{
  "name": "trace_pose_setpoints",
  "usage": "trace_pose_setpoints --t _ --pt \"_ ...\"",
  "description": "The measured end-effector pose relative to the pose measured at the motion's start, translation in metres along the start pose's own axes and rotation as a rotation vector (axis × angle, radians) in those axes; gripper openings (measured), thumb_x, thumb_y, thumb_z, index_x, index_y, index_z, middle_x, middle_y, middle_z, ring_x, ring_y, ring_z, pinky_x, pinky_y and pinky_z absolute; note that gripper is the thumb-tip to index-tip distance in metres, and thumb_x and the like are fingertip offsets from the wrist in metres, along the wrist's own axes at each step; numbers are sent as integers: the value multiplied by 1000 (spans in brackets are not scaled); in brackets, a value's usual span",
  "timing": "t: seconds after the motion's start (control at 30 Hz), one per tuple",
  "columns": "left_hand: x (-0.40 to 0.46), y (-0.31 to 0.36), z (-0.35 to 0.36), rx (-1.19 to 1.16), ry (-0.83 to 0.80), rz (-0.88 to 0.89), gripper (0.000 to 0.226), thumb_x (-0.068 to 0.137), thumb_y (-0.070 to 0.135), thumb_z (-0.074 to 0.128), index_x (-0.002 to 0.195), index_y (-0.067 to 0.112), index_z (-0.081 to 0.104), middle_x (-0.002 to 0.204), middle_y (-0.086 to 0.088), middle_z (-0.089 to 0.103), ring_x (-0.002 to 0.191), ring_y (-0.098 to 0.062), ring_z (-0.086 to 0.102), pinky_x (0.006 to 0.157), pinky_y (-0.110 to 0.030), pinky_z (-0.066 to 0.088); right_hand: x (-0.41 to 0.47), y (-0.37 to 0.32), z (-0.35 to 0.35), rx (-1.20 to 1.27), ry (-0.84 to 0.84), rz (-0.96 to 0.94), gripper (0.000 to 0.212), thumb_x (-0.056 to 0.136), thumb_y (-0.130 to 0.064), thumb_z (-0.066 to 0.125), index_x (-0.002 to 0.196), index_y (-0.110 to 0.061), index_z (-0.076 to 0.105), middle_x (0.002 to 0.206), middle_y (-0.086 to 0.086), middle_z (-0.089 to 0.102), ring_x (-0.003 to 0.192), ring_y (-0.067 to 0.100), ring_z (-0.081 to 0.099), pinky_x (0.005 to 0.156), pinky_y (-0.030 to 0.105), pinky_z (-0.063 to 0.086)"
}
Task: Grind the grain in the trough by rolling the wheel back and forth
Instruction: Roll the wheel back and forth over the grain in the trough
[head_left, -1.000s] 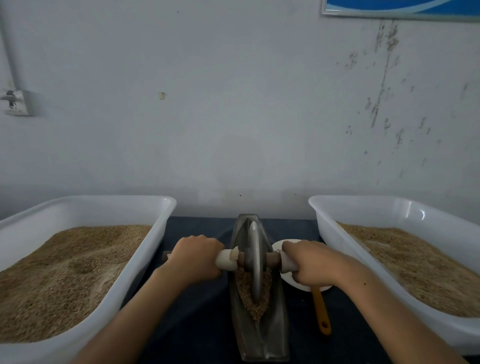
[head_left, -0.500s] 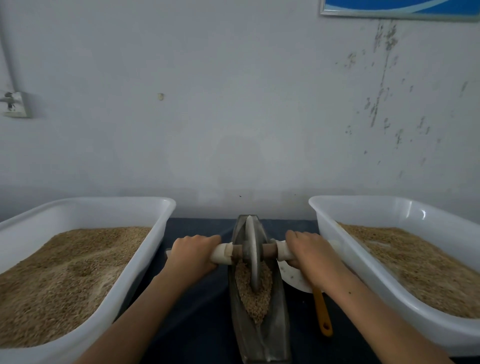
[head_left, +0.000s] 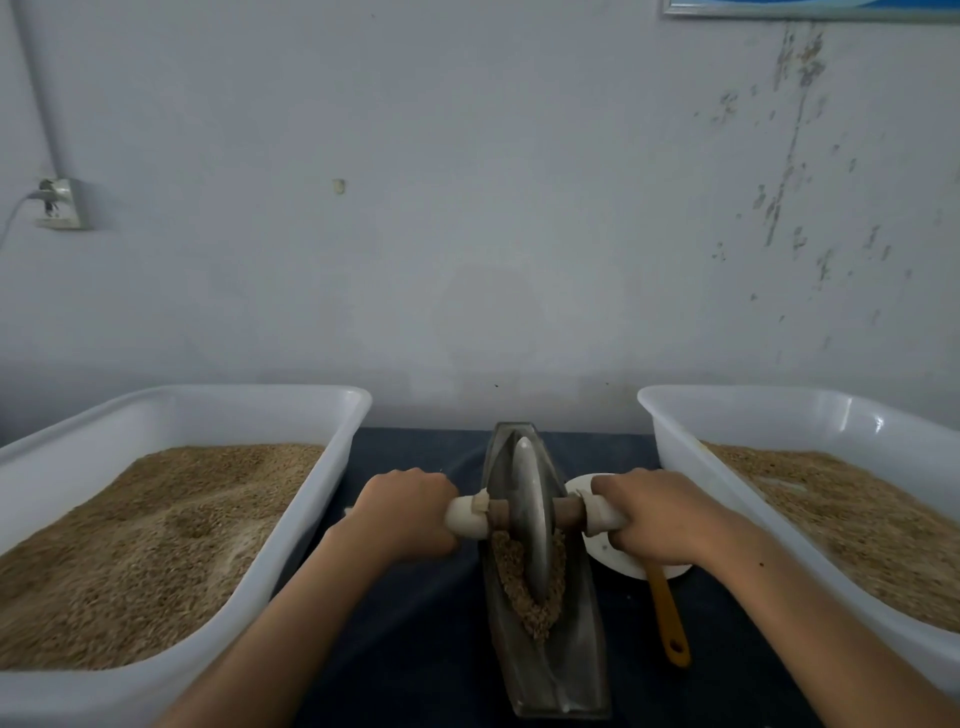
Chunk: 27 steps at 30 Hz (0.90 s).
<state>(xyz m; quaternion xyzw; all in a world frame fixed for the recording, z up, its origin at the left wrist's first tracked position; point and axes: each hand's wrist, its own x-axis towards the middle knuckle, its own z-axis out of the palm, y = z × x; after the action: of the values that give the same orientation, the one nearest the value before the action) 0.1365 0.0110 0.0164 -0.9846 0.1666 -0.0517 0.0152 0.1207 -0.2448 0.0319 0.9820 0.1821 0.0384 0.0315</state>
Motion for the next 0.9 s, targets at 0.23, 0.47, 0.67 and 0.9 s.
trace_pose_setpoints --t 0.23,0.47,0.67,0.9 --pt "2 1 9 29 197 -28 26 82 42 60 105 31 59 97 8 66 89 -14 62 71 -27 44 3 -2 17 7 278 -9 17 90 -21 54 95 -28 40 95 -8 56 84 12 54 66 25 35" --pt "2 2 11 58 275 -38 25 85 44 57 105 30 56 96 8 65 88 -13 62 69 -25 42 7 7 22 68 251 -12 19 87 -28 57 88 -36 41 88 -12 55 79 7 50 62 22 31" --pt "0 2 -1 86 102 19 26 81 42 60 102 27 61 96 6 66 87 -13 62 71 -26 45 3 7 6 98 -42 10 23 83 -25 60 87 -38 42 81 -11 53 78 10 54 55 22 32" --pt "1 1 1 80 114 -2 26 79 44 62 101 29 60 95 7 65 86 -13 61 69 -26 43 4 2 6 69 1 43 17 85 -22 59 88 -32 46 80 -9 53 78 12 55 55 22 31"
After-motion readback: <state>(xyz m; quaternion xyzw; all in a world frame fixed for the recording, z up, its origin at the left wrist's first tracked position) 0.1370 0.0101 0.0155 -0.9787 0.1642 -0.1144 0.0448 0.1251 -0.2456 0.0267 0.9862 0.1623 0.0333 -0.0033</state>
